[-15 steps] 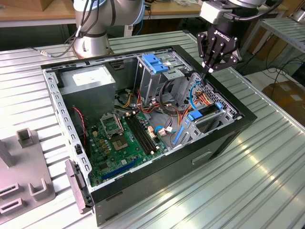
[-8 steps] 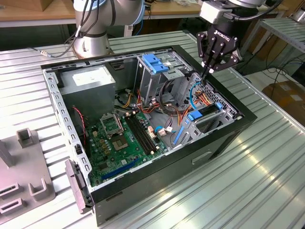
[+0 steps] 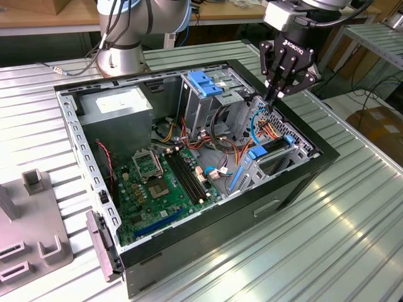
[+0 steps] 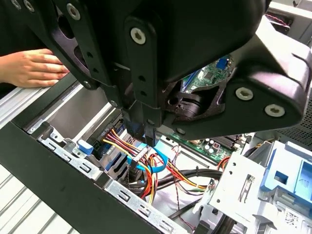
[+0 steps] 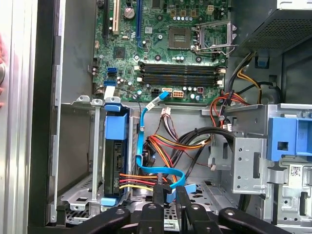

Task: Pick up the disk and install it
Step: 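Insert the second disk wire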

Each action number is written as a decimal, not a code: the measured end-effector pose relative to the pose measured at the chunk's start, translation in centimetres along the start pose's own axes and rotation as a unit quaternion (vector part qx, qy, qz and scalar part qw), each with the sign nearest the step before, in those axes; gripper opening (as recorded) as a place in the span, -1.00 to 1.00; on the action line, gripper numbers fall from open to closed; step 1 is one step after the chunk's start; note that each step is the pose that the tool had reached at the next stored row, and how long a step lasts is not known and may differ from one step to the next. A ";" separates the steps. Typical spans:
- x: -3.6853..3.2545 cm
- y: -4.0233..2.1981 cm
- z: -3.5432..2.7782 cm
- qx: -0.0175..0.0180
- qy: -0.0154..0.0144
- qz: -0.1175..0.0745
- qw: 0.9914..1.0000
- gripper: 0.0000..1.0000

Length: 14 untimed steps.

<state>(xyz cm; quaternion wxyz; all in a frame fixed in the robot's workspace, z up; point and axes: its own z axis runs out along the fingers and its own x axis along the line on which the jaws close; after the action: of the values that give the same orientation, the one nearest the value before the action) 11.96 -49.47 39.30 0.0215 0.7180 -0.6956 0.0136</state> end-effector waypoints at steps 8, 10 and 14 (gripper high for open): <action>-0.04 -0.01 0.19 0.000 0.003 0.000 1.000 -0.20; -0.41 -0.02 0.30 -0.001 0.017 0.000 1.000 -0.20; -1.26 -0.05 0.66 -0.001 0.034 0.000 0.999 -0.20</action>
<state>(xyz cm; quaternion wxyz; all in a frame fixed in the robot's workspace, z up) 11.96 -48.24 38.58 0.0461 0.7169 -0.6947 0.0374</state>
